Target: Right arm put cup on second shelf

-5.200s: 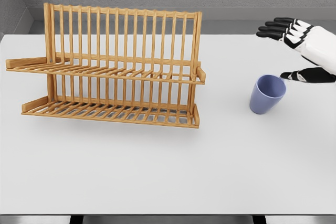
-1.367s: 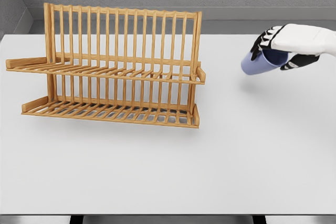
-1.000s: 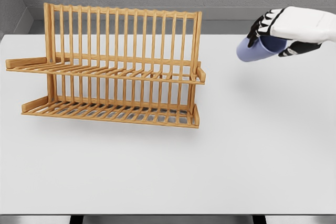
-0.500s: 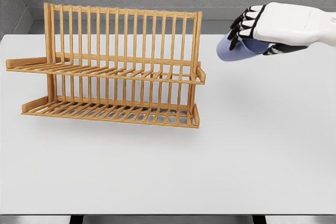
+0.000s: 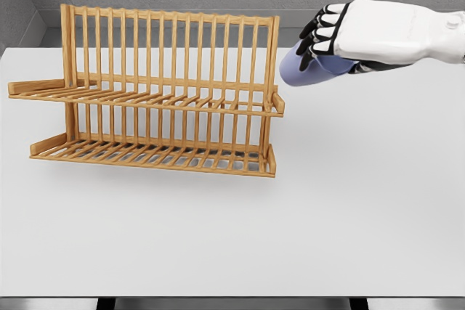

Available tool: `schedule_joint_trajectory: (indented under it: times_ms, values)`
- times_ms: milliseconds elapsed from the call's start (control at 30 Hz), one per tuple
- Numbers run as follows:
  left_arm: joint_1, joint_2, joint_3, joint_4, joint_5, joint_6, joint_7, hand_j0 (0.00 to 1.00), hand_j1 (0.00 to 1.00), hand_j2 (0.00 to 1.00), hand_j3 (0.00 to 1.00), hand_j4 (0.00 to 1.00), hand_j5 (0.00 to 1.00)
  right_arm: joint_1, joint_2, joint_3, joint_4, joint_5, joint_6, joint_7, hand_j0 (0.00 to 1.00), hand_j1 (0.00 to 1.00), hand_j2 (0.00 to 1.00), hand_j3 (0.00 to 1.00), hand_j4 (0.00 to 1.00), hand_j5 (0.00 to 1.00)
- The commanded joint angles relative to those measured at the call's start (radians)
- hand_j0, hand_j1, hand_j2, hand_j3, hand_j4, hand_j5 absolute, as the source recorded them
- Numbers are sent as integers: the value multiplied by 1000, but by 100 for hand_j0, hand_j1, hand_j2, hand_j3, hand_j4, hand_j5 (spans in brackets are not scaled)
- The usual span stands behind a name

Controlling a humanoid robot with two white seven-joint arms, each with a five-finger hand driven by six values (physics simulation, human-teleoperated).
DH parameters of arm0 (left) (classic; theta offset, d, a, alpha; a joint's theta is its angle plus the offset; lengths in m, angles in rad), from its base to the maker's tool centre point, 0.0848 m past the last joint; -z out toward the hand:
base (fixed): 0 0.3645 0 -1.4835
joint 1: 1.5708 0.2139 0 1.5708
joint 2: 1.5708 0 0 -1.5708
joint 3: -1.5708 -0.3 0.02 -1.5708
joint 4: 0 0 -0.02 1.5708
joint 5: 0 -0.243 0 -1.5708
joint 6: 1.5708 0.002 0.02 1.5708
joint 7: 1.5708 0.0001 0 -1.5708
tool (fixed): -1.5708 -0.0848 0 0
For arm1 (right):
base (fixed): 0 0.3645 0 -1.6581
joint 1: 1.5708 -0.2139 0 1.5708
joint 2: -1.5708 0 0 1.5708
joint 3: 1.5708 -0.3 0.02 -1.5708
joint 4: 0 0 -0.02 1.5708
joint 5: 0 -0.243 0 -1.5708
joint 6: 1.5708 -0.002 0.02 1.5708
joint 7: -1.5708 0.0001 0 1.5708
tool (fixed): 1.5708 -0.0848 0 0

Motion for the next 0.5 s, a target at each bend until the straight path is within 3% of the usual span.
schedule_joint_trajectory:
  times_ms: [0,467]
  values:
    - [0,0,0,0,0,0,0,100,100,100,100,100,100,0,17,1,-1,-6,3,-1,64,64,64,64,64,64]
    - [0,0,0,0,0,0,0,100,100,100,100,100,100,-28,83,55,-3,-7,3,-1,64,64,64,64,64,64]
